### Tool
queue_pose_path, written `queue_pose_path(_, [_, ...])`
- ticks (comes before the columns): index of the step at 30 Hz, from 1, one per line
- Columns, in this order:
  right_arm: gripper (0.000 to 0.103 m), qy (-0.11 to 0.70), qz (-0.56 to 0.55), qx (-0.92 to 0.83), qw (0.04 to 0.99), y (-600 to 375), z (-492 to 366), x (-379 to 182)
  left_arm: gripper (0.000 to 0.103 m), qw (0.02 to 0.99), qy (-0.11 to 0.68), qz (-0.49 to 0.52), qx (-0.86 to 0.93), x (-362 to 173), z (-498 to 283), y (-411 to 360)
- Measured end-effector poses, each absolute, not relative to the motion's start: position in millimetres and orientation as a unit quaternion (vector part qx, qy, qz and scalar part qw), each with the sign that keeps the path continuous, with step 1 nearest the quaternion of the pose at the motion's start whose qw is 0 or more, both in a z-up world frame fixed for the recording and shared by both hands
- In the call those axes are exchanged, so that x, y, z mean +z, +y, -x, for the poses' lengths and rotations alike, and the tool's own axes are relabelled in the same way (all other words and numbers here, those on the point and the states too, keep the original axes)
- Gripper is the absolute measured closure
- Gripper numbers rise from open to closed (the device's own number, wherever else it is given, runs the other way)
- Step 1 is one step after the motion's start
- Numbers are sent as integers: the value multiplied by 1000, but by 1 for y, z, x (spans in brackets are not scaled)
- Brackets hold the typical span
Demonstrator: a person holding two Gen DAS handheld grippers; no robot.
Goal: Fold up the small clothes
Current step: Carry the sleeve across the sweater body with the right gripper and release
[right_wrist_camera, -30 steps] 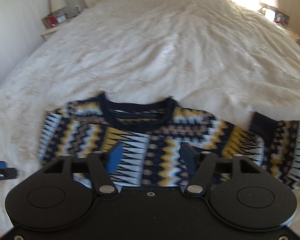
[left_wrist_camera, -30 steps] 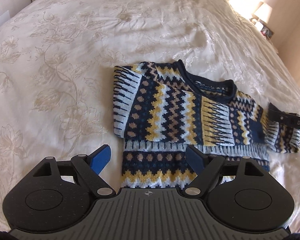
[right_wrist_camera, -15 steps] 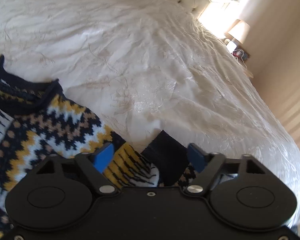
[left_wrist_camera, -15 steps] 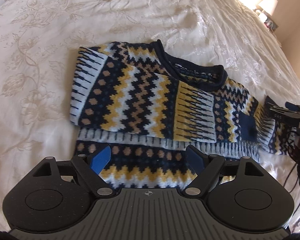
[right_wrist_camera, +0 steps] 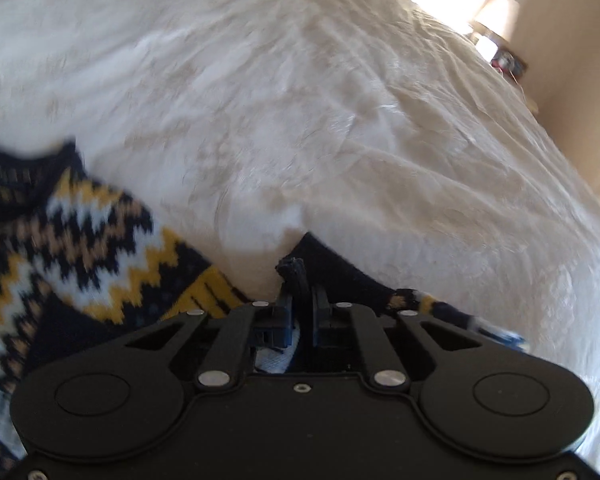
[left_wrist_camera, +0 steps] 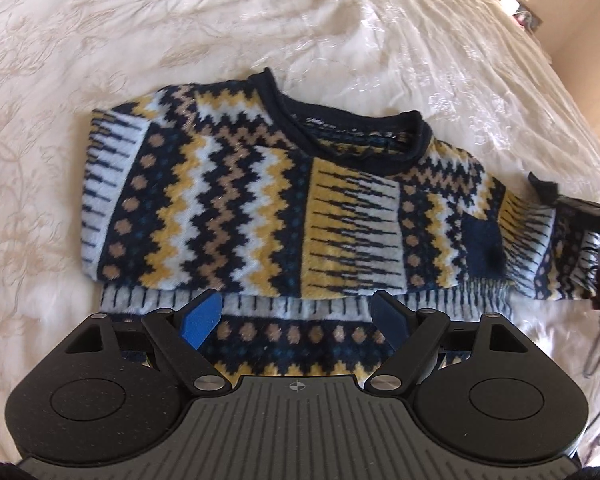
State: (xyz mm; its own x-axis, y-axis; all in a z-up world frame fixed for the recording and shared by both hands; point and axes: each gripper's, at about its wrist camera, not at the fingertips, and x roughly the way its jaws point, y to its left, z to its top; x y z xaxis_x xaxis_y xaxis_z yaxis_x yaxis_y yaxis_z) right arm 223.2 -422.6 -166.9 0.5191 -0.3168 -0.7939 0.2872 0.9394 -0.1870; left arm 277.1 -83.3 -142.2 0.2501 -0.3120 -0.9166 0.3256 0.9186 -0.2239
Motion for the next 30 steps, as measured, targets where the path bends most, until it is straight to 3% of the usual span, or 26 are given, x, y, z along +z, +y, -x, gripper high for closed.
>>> queue_pose_path(5, [93, 402, -85, -156, 898, -430, -191, -106, 22, 796, 567, 0, -211, -136, -277, -79])
queue_pose_path(15, [93, 312, -156, -75, 934, -374, -179, -17, 22, 813, 544, 26, -205, -118, -270, -40])
queue_pose_path(25, [93, 361, -138, 73, 919, -223, -207, -81, 22, 824, 539, 54, -165, -114, -256, 24])
queue_pose_path(30, [80, 404, -113, 103, 902, -181, -204, -118, 22, 829, 532, 72, -155, -113, -250, 49])
